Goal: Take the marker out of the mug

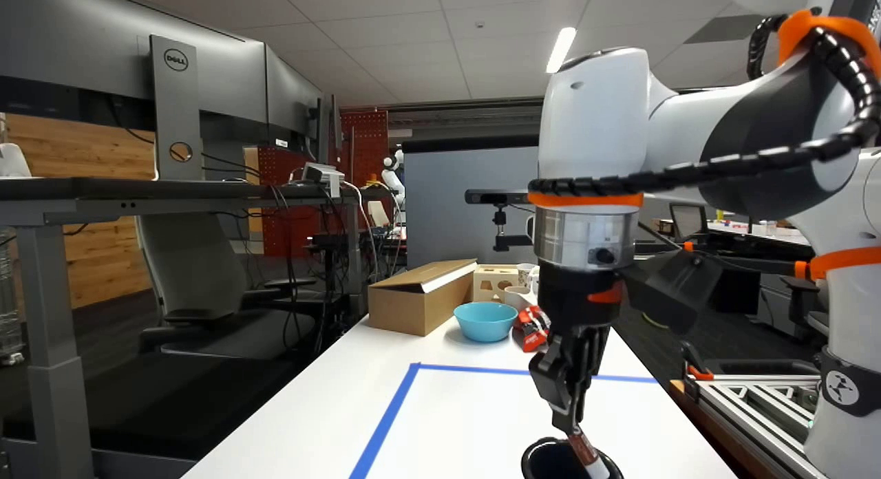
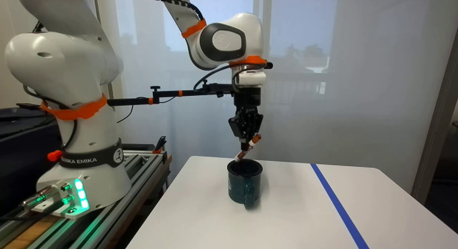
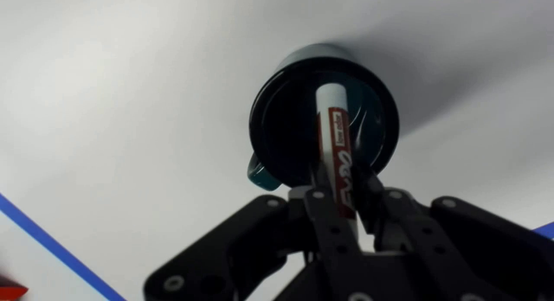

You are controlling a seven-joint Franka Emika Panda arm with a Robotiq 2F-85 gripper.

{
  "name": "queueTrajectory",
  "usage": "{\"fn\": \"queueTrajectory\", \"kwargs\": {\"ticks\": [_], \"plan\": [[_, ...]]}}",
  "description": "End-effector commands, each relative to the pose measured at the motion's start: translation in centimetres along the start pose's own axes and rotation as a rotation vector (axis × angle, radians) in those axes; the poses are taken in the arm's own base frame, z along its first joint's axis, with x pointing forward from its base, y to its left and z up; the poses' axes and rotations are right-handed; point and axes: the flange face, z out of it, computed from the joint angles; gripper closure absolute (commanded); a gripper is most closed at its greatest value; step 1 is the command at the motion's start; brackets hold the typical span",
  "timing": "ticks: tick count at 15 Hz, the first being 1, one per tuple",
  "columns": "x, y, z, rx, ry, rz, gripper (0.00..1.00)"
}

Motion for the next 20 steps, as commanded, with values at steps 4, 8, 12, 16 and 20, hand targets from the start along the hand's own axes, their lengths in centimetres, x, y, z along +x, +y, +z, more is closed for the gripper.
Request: {"fn": "queueTrajectory", "kwargs": {"ticks": [4,8,12,16,20], "plan": [[4.6,7.6,-9.2,-0.070,0.045,0.112,0.95],[9.4,12.4,-10.4,-0.083,0.067,0.129,0.95],[11.3,13.1,-6.6,-0.062,0.023,0.074,0.95],[11.8,12.5,-1.3,-0.076,-0.034,0.034,0.95],[12.3,11.7,3.9,-0.083,-0.091,0.021,0.95]]}}
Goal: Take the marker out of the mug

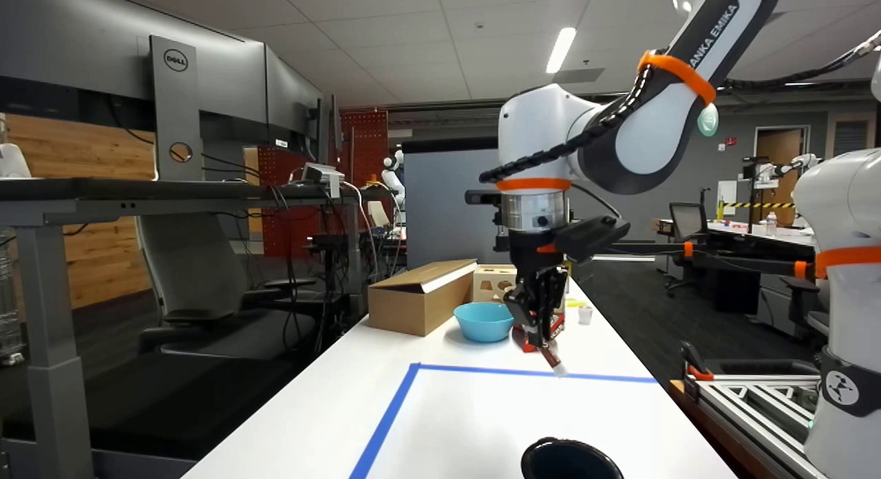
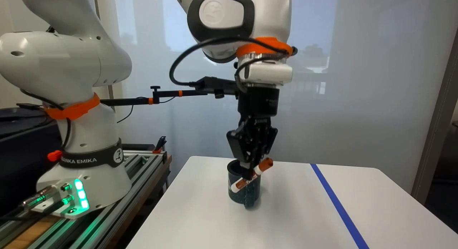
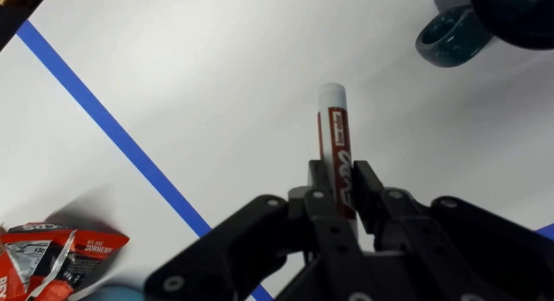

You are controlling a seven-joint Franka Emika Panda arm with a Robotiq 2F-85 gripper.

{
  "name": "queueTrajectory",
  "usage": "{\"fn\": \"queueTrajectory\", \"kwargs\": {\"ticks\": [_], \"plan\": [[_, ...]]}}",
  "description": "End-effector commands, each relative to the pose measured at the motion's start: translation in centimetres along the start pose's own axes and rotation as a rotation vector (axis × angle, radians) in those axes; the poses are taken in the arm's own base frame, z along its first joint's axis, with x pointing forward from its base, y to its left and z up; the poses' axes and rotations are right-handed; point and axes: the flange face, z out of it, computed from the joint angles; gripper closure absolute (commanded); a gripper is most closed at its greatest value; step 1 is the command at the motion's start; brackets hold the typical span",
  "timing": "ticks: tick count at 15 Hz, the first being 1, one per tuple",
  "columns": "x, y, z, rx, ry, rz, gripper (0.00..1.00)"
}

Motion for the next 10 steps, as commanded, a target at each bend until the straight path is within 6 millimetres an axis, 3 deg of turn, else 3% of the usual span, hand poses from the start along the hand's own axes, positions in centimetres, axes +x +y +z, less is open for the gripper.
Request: {"fn": "queueTrajectory", "kwargs": {"ticks": [1,10], "plan": [[1.2,-1.2,4.0,-0.003,-0.040,-0.029,0.95],[2.4,-3.3,11.3,-0.033,-0.114,-0.080,0.95]]}}
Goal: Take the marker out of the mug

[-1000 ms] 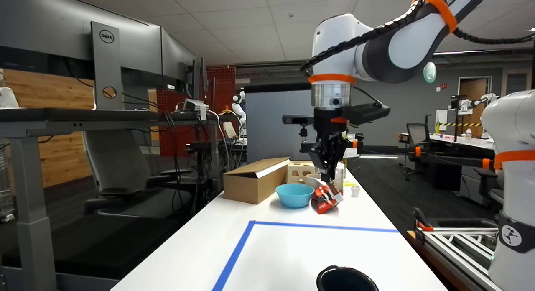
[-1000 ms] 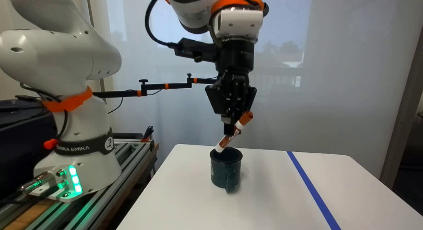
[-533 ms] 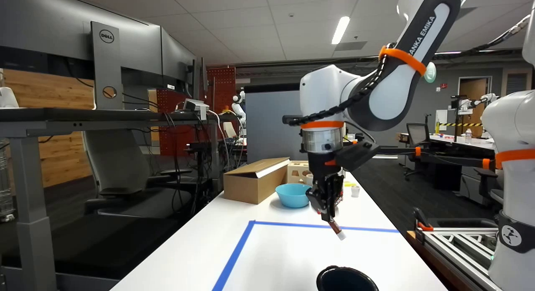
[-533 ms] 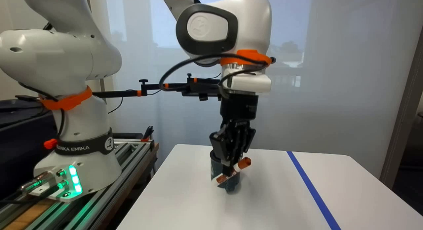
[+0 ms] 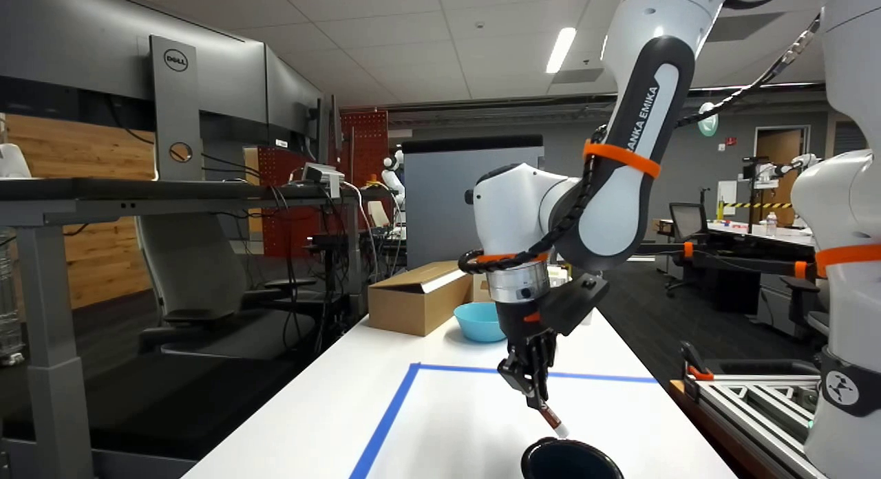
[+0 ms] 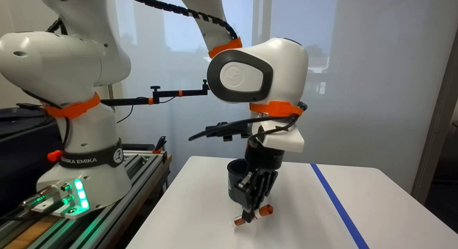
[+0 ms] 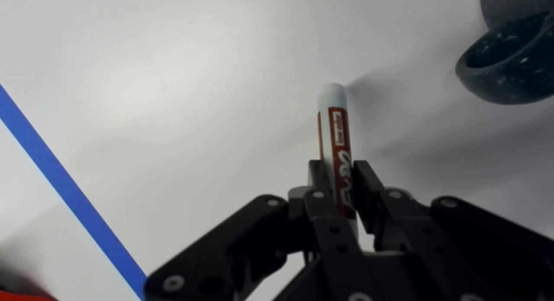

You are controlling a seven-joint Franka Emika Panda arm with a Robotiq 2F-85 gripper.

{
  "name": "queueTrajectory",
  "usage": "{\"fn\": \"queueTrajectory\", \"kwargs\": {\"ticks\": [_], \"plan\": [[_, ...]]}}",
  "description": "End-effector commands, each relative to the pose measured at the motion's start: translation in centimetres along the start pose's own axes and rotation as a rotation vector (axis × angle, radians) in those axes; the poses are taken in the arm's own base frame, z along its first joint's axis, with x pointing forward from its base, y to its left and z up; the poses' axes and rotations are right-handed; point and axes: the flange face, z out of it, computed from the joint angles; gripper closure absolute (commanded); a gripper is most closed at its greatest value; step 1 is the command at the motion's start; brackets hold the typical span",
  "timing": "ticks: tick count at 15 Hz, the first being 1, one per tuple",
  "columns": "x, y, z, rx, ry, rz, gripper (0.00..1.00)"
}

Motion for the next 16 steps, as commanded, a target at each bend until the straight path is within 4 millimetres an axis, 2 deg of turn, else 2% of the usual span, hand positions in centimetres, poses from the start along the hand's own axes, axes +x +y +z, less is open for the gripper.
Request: {"fn": "queueTrajectory", "kwargs": {"ticks": [1,4,9,10,11,12,16], "plan": [[1.4,-1.0,2.3,-0.005,-0.009,-0.025,0.95],[2.2,-1.6,3.7,-0.011,-0.015,-0.033,0.95],[3.3,-2.2,4.6,-0.024,-0.017,-0.050,0.95],[3.4,-2.3,4.6,-0.028,-0.017,-0.050,0.92],[3.5,-2.4,4.6,-0.030,-0.015,-0.051,0.55],[3.5,-2.7,4.5,-0.029,-0.013,-0.053,0.54],[3.0,-3.6,3.9,-0.023,-0.004,-0.061,0.25]]}}
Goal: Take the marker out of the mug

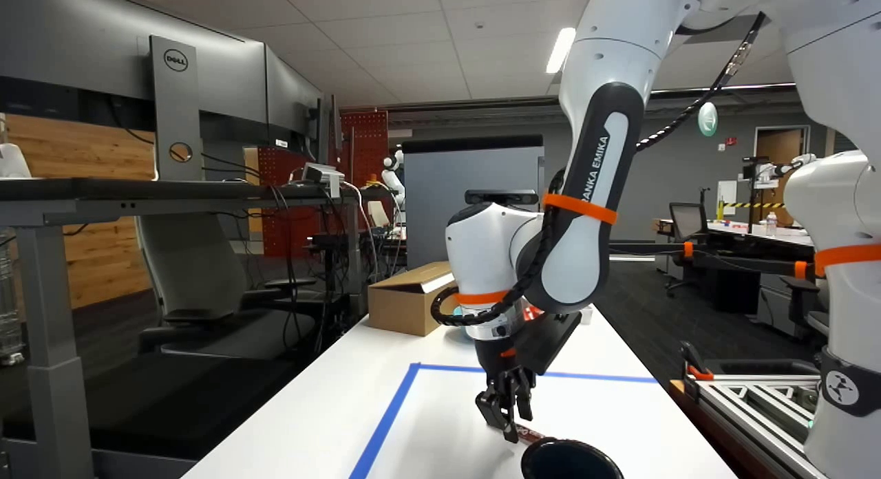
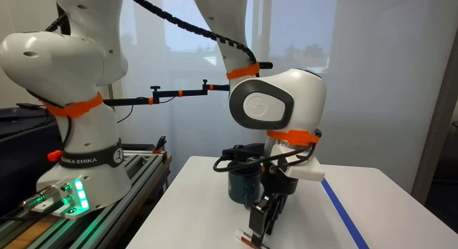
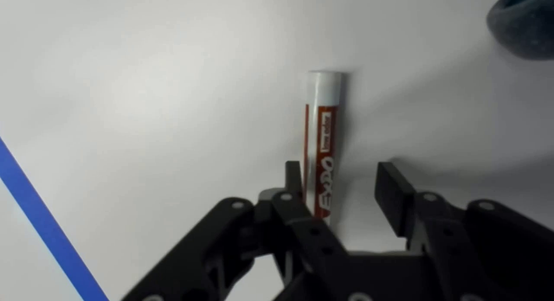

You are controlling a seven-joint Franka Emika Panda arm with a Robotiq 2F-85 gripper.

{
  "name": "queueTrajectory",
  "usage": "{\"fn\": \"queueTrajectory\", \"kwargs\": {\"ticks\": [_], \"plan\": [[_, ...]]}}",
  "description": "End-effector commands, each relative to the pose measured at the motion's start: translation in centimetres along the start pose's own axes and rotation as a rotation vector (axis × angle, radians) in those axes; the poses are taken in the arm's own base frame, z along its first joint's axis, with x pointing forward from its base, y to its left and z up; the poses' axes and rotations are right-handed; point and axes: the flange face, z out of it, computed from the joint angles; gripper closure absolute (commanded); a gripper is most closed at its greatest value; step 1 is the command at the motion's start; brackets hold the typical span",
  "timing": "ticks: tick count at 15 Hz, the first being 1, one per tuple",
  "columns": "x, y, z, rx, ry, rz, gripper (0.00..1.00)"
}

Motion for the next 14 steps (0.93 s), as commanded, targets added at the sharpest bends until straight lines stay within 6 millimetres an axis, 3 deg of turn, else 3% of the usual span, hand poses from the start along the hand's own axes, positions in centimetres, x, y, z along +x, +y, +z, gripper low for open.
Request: {"fn": "queueTrajectory", "kwargs": {"ticks": [1,3,4,8,14], "plan": [[-0.2,-1.1,-0.9,0.018,0.019,-0.007,0.19],[-0.9,-1.5,-1.9,0.026,0.032,-0.010,0.03],[-1.2,-1.7,-2.5,0.028,0.042,-0.010,0.00],[-3.0,-2.2,-6.1,0.060,0.092,0.008,0.00],[-8.3,-1.1,-12.8,0.109,0.190,0.059,0.00]]}}
